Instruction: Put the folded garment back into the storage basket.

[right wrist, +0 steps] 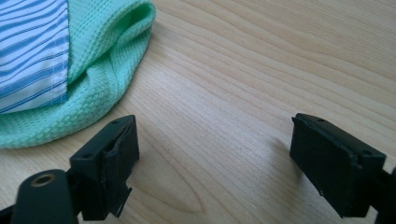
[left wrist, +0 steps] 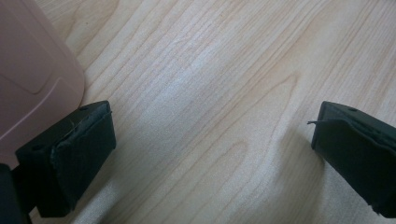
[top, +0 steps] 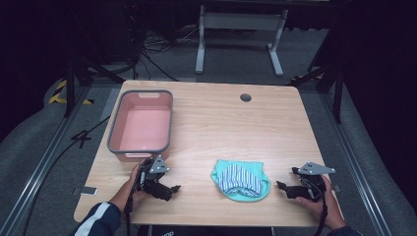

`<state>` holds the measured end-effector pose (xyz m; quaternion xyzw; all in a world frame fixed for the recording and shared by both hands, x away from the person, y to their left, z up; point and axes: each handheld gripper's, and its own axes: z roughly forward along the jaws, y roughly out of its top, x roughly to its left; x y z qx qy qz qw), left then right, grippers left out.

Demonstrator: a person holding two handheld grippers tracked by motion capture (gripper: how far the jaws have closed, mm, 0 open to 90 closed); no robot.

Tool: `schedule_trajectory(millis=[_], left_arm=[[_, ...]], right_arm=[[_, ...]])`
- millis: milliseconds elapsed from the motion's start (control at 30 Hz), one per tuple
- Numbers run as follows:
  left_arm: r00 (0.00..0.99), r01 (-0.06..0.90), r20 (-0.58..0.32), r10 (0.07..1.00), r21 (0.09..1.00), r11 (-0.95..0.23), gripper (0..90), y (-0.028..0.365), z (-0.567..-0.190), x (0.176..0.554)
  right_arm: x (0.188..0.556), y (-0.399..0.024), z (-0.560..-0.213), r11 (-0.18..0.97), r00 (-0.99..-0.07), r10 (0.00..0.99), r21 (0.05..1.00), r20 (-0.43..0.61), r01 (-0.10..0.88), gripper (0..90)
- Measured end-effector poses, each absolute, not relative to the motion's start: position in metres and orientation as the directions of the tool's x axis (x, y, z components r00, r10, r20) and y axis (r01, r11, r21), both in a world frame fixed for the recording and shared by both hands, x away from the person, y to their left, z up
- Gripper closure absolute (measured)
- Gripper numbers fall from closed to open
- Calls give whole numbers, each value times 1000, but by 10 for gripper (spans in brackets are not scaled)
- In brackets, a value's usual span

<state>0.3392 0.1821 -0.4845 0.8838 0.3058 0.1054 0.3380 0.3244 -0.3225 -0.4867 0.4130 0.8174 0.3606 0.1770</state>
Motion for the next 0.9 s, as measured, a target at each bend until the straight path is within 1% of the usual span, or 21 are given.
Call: schedule_trajectory(millis=[167, 233, 567, 633, 767, 800, 867, 900], left_arm=[[791, 469, -21, 612, 665, -582, 1, 182, -485, 339], [789, 464, -8, 615, 663, -587, 1, 183, -484, 339], [791, 465, -13, 612, 663, -587, 5, 184, -484, 337], [800, 465, -17, 600, 649, -602, 7, 183, -482, 338], [804, 462, -15, 594, 645, -609, 62, 181, -481, 338], [812, 455, -16, 584, 645, -614, 62, 180, -479, 337], [825, 436, -7, 565, 643, -629, 185, 175, -476, 335], [829, 432, -5, 560, 641, -634, 167, 174, -475, 335]], right_arm=[[325, -323, -487, 401, -599, 801, 736, 8, 546, 159], [325, -323, -487, 401, -599, 801, 736, 8, 546, 159], [324, -323, -487, 399, -597, 802, 736, 9, 547, 159], [324, -323, -487, 399, -597, 802, 736, 9, 547, 158], [324, -322, -487, 393, -587, 809, 735, 10, 553, 156], [324, -322, -487, 393, -587, 809, 735, 10, 553, 156], [324, -321, -485, 394, -581, 814, 727, 9, 563, 165], [324, -320, -485, 400, -584, 811, 724, 5, 562, 178]])
